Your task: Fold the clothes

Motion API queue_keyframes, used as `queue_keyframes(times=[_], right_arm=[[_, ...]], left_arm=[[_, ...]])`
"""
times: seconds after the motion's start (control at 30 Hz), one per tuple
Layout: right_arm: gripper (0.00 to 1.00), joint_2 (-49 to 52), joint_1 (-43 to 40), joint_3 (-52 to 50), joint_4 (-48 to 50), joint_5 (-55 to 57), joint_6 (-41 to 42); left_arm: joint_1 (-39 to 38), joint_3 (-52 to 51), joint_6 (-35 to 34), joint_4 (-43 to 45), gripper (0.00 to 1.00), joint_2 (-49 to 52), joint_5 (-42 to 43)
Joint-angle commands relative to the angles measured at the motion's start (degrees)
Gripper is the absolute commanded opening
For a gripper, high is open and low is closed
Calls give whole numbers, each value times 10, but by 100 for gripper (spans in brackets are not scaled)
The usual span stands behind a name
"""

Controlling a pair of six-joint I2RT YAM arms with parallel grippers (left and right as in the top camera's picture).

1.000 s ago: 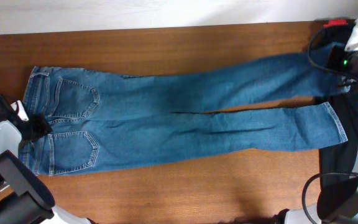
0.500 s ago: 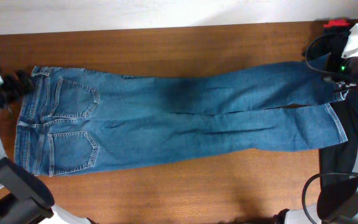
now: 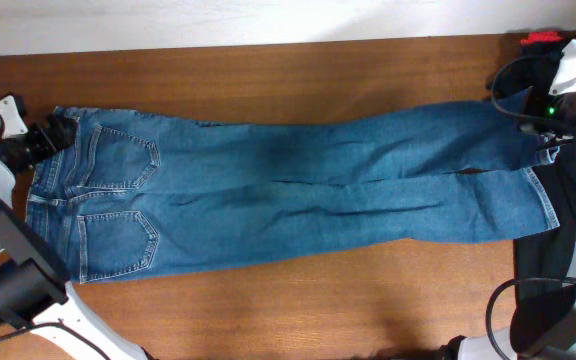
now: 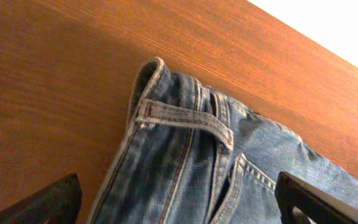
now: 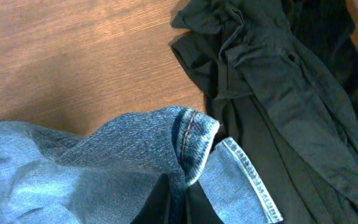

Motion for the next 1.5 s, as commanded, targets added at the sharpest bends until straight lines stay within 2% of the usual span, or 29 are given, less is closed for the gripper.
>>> queue_keyframes(times=[0.0, 0.13, 0.23, 0.3, 0.33, 0.37, 0.4, 0.43, 0.6, 0.67, 0.77, 1.07, 1.13, 1.17, 1.2, 1.27, 1.3, 1.4, 1.43, 1.47], right_arm=[[4, -9, -4, 1, 1, 13, 5], [4, -9, -4, 1, -1, 13, 5], [4, -9, -4, 1, -5, 13, 5], [4, -9, -4, 1, -5, 13, 5], [4, -9, -4, 1, -5, 13, 5], [4, -9, -4, 1, -5, 13, 5], [4, -9, -4, 1, 1, 13, 5], [4, -8, -4, 1, 8, 13, 5], [4, -1, -4, 1, 56, 13, 32], [4, 14, -4, 1, 84, 13, 52], [4, 38, -4, 1, 107, 10, 54], [4, 90, -4, 1, 156, -7, 54], [4, 90, -4, 1, 158, -7, 54], [4, 90, -4, 1, 156, -7, 54], [4, 90, -4, 1, 154, -7, 54], [4, 90, -4, 1, 153, -7, 54], [4, 90, -4, 1, 152, -7, 54], [4, 90, -3, 1, 152, -7, 54], [4, 90, -3, 1, 153, -7, 54], [4, 90, -3, 1, 154, -9, 54]], left_arm=[[-2, 4, 5, 32, 99, 20, 43], [-3, 4, 5, 63, 99, 40, 44], [-4, 4, 5, 56, 92, 59, 46], [-4, 4, 5, 43, 74, 65, 46], [-4, 4, 5, 43, 57, 65, 46], [-3, 4, 5, 44, 49, 65, 46], [-3, 5, 5, 48, 33, 64, 46], [-2, 9, 2, 48, 25, 64, 47], [-1, 23, -31, 68, 17, 64, 64], [1, 30, -79, 105, 17, 64, 72], [3, 30, -122, 141, 17, 64, 71], [5, 30, -124, 131, 19, 64, 54], [5, 30, -124, 131, 27, 64, 54], [5, 30, -124, 131, 50, 64, 54], [5, 30, -124, 131, 54, 64, 54], [5, 30, -124, 132, 70, 64, 54], [5, 30, -124, 134, 86, 64, 54], [5, 30, -124, 144, 87, 64, 54], [5, 30, -124, 145, 93, 64, 54], [5, 30, -124, 147, 95, 64, 54]])
